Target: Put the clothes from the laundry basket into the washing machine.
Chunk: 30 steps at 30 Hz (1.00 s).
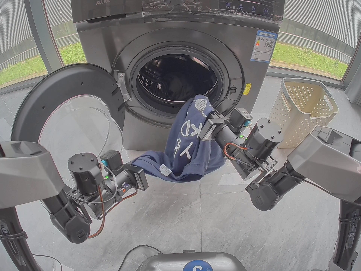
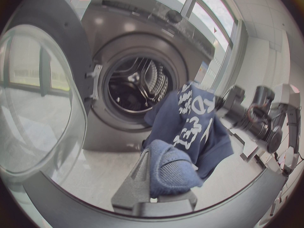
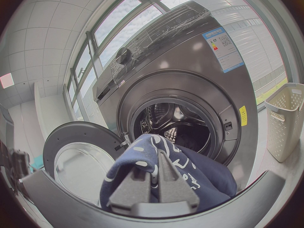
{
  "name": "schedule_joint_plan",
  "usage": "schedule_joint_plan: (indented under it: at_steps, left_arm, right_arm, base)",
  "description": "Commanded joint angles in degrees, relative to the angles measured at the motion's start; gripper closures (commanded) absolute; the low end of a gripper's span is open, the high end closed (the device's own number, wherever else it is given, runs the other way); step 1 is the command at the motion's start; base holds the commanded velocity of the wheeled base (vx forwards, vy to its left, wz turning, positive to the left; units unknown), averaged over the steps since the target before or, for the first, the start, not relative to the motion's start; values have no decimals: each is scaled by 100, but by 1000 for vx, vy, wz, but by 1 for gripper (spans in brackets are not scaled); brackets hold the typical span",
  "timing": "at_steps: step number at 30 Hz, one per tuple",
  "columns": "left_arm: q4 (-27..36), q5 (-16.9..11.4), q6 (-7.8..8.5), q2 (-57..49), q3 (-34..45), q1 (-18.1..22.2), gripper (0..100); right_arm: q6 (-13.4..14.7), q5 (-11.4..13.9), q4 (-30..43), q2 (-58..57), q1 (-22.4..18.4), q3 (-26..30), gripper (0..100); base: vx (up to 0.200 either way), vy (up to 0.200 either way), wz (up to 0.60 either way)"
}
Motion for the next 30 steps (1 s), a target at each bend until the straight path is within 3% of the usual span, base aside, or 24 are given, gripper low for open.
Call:
schedule_joint_plan:
  at_steps: [1, 20, 21, 30]
  left_arm:
    - [-10, -26, 10, 787, -22, 98, 100]
    - [-10, 18, 19, 963, -154, 37, 100]
    - [-10, 10, 19, 963, -154, 28, 0]
    - [-19, 36, 45, 725, 365, -201, 0]
  right_arm:
    - [16, -12, -93, -62, 30, 16, 100]
    - [60, -47, -93, -36, 74, 113, 100]
    - [60, -47, -93, -36, 74, 113, 100]
    - [69, -91, -93, -62, -23, 52, 100]
  base:
    - [0, 0, 0]
    - [0, 0, 0]
    - [0, 0, 0]
    - [0, 0, 0]
